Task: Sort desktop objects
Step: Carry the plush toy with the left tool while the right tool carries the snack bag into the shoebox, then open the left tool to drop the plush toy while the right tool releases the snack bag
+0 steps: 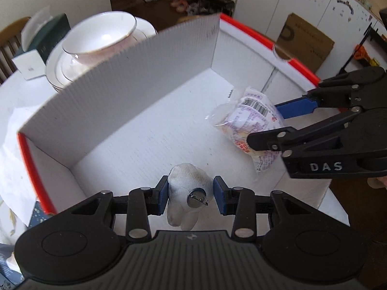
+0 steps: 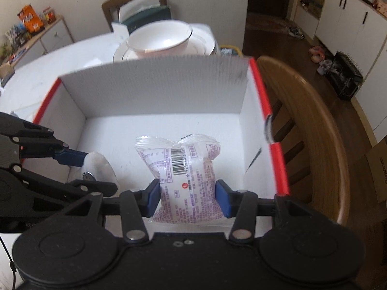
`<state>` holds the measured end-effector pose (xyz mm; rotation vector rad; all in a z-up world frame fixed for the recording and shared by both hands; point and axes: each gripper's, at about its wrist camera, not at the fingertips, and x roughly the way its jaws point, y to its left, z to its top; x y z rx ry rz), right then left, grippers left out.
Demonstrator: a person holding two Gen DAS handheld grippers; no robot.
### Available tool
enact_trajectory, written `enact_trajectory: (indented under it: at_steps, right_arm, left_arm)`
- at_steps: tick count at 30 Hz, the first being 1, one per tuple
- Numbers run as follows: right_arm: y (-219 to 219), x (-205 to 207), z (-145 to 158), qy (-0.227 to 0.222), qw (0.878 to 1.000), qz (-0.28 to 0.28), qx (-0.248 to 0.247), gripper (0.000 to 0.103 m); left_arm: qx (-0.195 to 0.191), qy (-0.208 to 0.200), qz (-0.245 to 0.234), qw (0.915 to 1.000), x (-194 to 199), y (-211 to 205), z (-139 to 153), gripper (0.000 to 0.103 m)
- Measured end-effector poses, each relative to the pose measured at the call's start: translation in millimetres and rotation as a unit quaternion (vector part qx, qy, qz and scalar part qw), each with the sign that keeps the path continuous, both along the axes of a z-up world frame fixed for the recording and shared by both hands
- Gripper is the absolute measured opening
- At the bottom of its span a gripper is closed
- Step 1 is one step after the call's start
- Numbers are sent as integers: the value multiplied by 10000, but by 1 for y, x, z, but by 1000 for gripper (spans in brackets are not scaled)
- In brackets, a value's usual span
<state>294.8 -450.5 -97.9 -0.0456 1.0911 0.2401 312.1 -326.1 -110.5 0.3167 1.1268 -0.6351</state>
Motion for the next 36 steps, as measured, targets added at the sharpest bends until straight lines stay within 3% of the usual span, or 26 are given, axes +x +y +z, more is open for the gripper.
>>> enact_trajectory:
  at_steps: [11, 18, 28, 36]
  right_arm:
    - [7, 11, -23, 439, 9988, 152, -169, 47]
    - [10, 14, -25, 506, 9983, 197, -190, 48]
    - [4, 15, -19, 433, 9989, 163, 30, 50]
    - [4, 2, -4, 227, 9994, 196, 194, 63]
  left_arm:
    - [401, 639, -226, 9969, 7, -10, -26, 38]
    - [448, 842, -152, 9953, 13, -12, -27, 39]
    - [213, 667, 66, 9975, 11, -2, -16, 41]
    - [-144, 469, 178, 9986, 0, 11, 2, 48]
